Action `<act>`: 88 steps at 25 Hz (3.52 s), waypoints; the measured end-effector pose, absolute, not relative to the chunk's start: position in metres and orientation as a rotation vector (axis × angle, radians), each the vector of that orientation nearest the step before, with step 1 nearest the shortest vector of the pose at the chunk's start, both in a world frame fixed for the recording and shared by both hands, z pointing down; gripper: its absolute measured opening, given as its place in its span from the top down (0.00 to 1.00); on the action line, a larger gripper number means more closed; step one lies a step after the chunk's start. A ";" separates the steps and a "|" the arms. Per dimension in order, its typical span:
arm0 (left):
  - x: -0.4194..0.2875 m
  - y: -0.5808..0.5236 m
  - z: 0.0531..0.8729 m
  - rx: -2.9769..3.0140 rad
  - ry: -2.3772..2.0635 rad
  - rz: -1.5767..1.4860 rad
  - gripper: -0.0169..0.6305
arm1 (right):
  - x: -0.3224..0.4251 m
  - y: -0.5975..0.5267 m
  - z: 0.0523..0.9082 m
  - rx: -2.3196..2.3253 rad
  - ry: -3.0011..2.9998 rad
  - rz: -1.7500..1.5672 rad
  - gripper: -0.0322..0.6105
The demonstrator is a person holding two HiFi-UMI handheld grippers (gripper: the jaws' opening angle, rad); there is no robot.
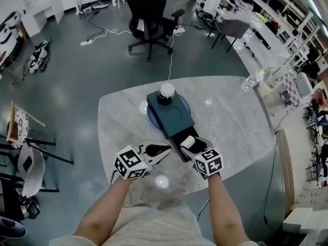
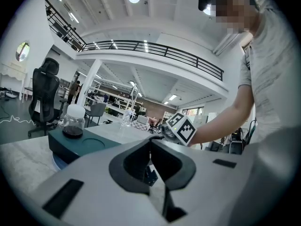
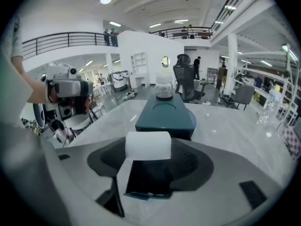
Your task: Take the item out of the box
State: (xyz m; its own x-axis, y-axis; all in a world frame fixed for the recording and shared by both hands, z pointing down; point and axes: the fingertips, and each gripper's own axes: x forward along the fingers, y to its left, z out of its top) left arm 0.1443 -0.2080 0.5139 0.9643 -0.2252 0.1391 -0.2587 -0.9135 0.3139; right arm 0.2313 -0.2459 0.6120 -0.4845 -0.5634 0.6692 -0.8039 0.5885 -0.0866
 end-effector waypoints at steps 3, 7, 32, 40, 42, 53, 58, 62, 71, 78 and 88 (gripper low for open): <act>0.143 -0.205 0.514 2.782 -0.347 0.138 0.94 | 0.231 -0.242 0.600 1.178 -2.287 0.579 0.47; 0.142 -0.201 0.513 2.787 -0.344 0.124 0.94 | 0.227 -0.237 0.581 1.272 -2.387 0.597 0.47; 0.119 -0.163 0.461 2.902 -0.338 0.035 0.94 | 0.176 -0.186 0.457 1.337 -2.719 0.305 0.47; 0.111 -0.156 0.441 2.930 -0.337 -0.006 0.94 | 0.168 -0.168 0.420 1.321 -2.776 0.179 0.47; 0.109 -0.156 0.438 2.931 -0.344 -0.017 0.94 | 0.166 -0.164 0.413 1.319 -2.787 0.154 0.47; 0.100 -0.158 0.423 2.969 -0.363 -0.038 0.94 | 0.161 -0.157 0.375 1.339 -2.824 -0.015 0.47; 0.104 -0.157 0.420 2.987 -0.347 -0.037 0.94 | 0.167 -0.157 0.377 1.345 -2.804 -0.022 0.47; 0.106 -0.158 0.420 2.991 -0.344 -0.021 0.94 | 0.169 -0.157 0.385 1.329 -2.769 -0.028 0.47; 0.106 -0.159 0.424 2.972 -0.348 -0.019 0.94 | 0.170 -0.158 0.390 1.315 -2.730 -0.041 0.47; 0.108 -0.159 0.424 2.975 -0.339 -0.023 0.94 | 0.171 -0.158 0.391 1.312 -2.732 -0.044 0.47; 0.111 -0.159 0.426 2.967 -0.343 -0.021 0.94 | 0.173 -0.158 0.392 1.290 -2.733 -0.050 0.47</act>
